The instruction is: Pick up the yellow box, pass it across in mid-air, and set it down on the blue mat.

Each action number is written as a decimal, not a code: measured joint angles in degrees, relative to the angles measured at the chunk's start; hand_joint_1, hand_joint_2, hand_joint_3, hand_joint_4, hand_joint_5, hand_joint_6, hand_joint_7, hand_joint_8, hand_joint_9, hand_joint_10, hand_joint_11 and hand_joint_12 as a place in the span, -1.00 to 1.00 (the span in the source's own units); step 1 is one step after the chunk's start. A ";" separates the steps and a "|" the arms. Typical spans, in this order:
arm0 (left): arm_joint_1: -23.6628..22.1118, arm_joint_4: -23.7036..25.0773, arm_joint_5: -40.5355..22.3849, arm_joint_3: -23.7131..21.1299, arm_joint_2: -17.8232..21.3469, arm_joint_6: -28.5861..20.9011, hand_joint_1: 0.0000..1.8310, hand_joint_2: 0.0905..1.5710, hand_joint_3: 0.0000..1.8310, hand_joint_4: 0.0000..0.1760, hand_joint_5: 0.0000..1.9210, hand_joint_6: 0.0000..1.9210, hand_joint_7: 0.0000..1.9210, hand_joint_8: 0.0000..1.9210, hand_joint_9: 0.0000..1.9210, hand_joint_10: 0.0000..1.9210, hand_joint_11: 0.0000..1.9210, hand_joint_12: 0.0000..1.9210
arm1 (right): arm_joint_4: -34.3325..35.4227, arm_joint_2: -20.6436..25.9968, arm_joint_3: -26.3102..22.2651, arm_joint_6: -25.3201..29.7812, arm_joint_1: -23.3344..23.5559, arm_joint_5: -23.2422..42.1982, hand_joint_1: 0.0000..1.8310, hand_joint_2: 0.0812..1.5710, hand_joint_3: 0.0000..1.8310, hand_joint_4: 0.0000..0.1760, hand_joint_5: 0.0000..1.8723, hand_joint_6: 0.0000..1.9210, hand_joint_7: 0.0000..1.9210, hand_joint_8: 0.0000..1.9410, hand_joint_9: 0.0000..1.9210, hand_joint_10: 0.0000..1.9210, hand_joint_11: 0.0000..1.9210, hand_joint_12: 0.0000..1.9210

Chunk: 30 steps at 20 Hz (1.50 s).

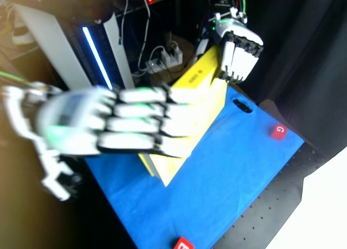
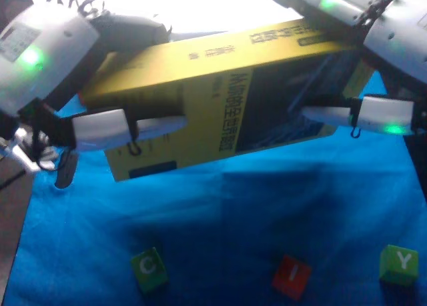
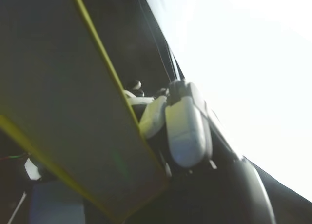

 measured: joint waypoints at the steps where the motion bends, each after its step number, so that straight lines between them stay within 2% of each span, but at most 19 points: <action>1: 0.00 0.26 -0.17 0.00 -0.09 -0.04 0.24 0.47 -1.00 -1.00 0.26 1.00 0.44 1.00 0.59 1.00 0.69 1.00 | -0.13 0.00 0.11 0.02 0.33 -0.07 -0.25 0.43 -1.00 -1.00 -0.82 -0.98 -0.74 -0.97 -0.85 -0.65 -1.00 -0.10; 2: 0.00 0.50 -0.50 -0.02 -0.22 0.07 0.26 0.46 -1.00 -1.00 0.23 1.00 0.44 1.00 0.59 1.00 0.69 1.00 | -0.15 -0.02 0.48 0.02 0.33 -0.11 -0.16 0.48 -0.99 -1.00 -0.67 -0.73 -0.61 -0.40 -0.73 0.13 -1.00 0.65; 3: -0.04 1.18 -0.70 -0.09 -0.24 0.33 0.20 0.48 -1.00 -1.00 0.28 1.00 0.44 1.00 0.59 1.00 0.69 1.00 | -0.31 -0.07 1.01 0.26 1.01 -0.63 0.06 0.59 -0.92 -1.00 -0.42 0.40 -0.30 0.72 -0.15 0.83 -0.14 0.93; 4: -0.04 1.14 -0.81 -0.11 -0.24 0.72 0.19 0.49 -1.00 -1.00 0.28 1.00 0.44 1.00 0.59 1.00 0.69 1.00 | -0.57 -0.24 1.27 0.48 1.92 -1.49 0.36 0.50 -0.96 -1.00 -0.10 0.88 0.11 0.94 0.26 0.97 0.33 0.99; 5: -0.04 1.03 -1.29 -0.11 -0.24 1.44 0.18 0.49 -1.00 -1.00 0.29 1.00 0.44 1.00 0.59 1.00 0.69 1.00 | -0.57 -0.68 1.66 0.98 2.89 -2.23 0.43 0.47 -0.98 -1.00 -0.02 0.98 0.21 0.99 0.37 0.99 0.46 1.00; 6: -0.04 1.29 -1.53 -0.11 -0.24 1.75 0.25 0.46 -1.00 -1.00 0.24 1.00 0.44 1.00 0.59 1.00 0.69 1.00 | -0.57 -0.76 2.01 1.53 3.15 -2.69 0.58 0.49 -0.97 -1.00 0.21 1.00 0.42 1.00 0.54 1.00 0.63 1.00; 8: -0.02 3.28 -2.05 -0.07 -0.15 2.43 0.24 0.46 -1.00 -1.00 0.27 1.00 0.44 1.00 0.59 1.00 0.69 1.00 | -2.67 -0.87 2.34 1.55 3.72 -4.68 0.59 0.52 -0.96 -1.00 0.24 1.00 0.42 1.00 0.55 1.00 0.65 1.00; 14: 0.28 1.68 -2.01 -0.07 -0.17 1.70 0.19 0.49 -0.99 -1.00 0.28 1.00 0.44 1.00 0.59 1.00 0.69 1.00 | -3.06 -0.85 2.49 1.42 4.28 -5.33 0.52 0.51 -0.96 -1.00 0.25 1.00 0.44 1.00 0.57 1.00 0.66 1.00; 16: 1.11 0.48 -2.47 -0.07 -0.17 0.85 0.26 0.46 -1.00 -1.00 0.23 1.00 0.44 1.00 0.59 1.00 0.69 1.00 | -3.43 -0.33 2.08 1.73 4.28 -5.38 0.53 0.49 -0.97 -1.00 0.29 1.00 0.44 1.00 0.54 1.00 0.64 1.00; 17: 1.42 0.07 -2.69 -0.13 -0.09 0.46 -0.44 0.48 -0.98 -1.00 -0.74 -0.36 -0.68 -0.38 -0.68 -0.45 -0.66 0.81 | -3.45 0.13 1.68 1.90 4.31 -5.44 0.58 0.48 -0.97 -1.00 0.31 1.00 0.47 1.00 0.57 1.00 0.66 1.00; 18: 1.95 -0.37 -3.19 -0.24 0.09 0.26 -0.60 0.55 -1.00 -0.37 -0.88 -0.82 -0.92 -0.84 -0.94 -0.89 -0.93 -0.64 | -3.56 0.72 1.20 1.99 4.31 -5.31 0.57 0.48 -0.96 -1.00 0.30 1.00 0.45 1.00 0.55 1.00 0.64 1.00; 19: 2.84 -2.14 -3.56 -0.79 0.50 -0.94 -0.63 0.56 -1.00 -0.61 -0.98 -0.96 -0.98 -0.97 -0.99 -0.98 -0.99 -0.93 | -3.80 1.55 0.98 0.92 4.31 -5.27 0.56 0.47 -0.96 -1.00 0.28 1.00 0.42 1.00 0.54 1.00 0.63 1.00; 20: 3.34 -4.70 -4.44 -0.90 0.90 -1.16 -0.62 0.56 -1.00 -0.72 -1.00 -0.99 -1.00 -0.99 -1.00 -1.00 -1.00 -0.99 | -1.68 2.27 1.18 0.44 4.31 -5.77 0.57 0.45 -0.96 -1.00 0.23 1.00 0.37 1.00 0.48 1.00 0.57 1.00; 21: 3.76 -6.84 -5.25 -0.98 1.68 -0.55 -0.58 0.54 -1.00 -0.50 -1.00 -1.00 -1.00 -1.00 -1.00 -1.00 -1.00 -1.00 | 1.68 2.71 1.79 -0.13 4.31 -6.12 0.55 0.44 -0.96 -1.00 0.23 1.00 0.38 1.00 0.49 1.00 0.58 1.00; 22: 4.07 -8.24 -6.12 -1.22 2.32 0.04 -0.61 0.51 -1.00 -0.54 -1.00 -1.00 -1.00 -1.00 -1.00 -1.00 -1.00 -1.00 | 3.23 3.28 1.95 -0.74 4.31 -6.29 0.58 0.42 -0.96 -1.00 0.26 1.00 0.42 1.00 0.53 1.00 0.61 1.00; 26: 7.06 -10.16 -8.48 -2.71 3.43 0.66 -0.63 0.49 -1.00 -0.38 -1.00 -1.00 -1.00 -1.00 -1.00 -1.00 -1.00 -1.00 | 1.33 6.08 -2.03 -0.35 4.28 -6.49 0.67 0.42 -0.95 -1.00 0.25 1.00 0.41 1.00 0.53 1.00 0.62 1.00; 28: 9.55 -11.43 -9.46 -3.52 4.79 1.09 -0.61 0.49 -1.00 -0.08 -1.00 -1.00 -1.00 -1.00 -1.00 -1.00 -1.00 -1.00 | -0.52 9.05 -4.37 0.15 4.11 -5.86 0.68 0.40 -0.95 -1.00 0.26 1.00 0.39 1.00 0.51 1.00 0.59 1.00; 29: 10.29 -13.42 -10.47 -3.67 5.29 1.29 -0.59 0.49 -1.00 0.24 -1.00 -1.00 -1.00 -1.00 -1.00 -1.00 -1.00 -1.00 | 0.00 10.21 -4.52 0.11 3.72 -5.03 0.72 0.39 -0.96 -1.00 0.25 1.00 0.40 1.00 0.51 1.00 0.58 1.00; 30: 11.65 -17.07 -12.41 -4.07 6.36 2.29 -0.58 0.51 -0.99 0.10 -1.00 -1.00 -1.00 -1.00 -1.00 -1.00 -1.00 -1.00 | 2.36 11.91 -5.01 -0.20 1.73 -3.21 0.72 0.40 -0.96 -1.00 0.24 1.00 0.42 1.00 0.53 1.00 0.61 1.00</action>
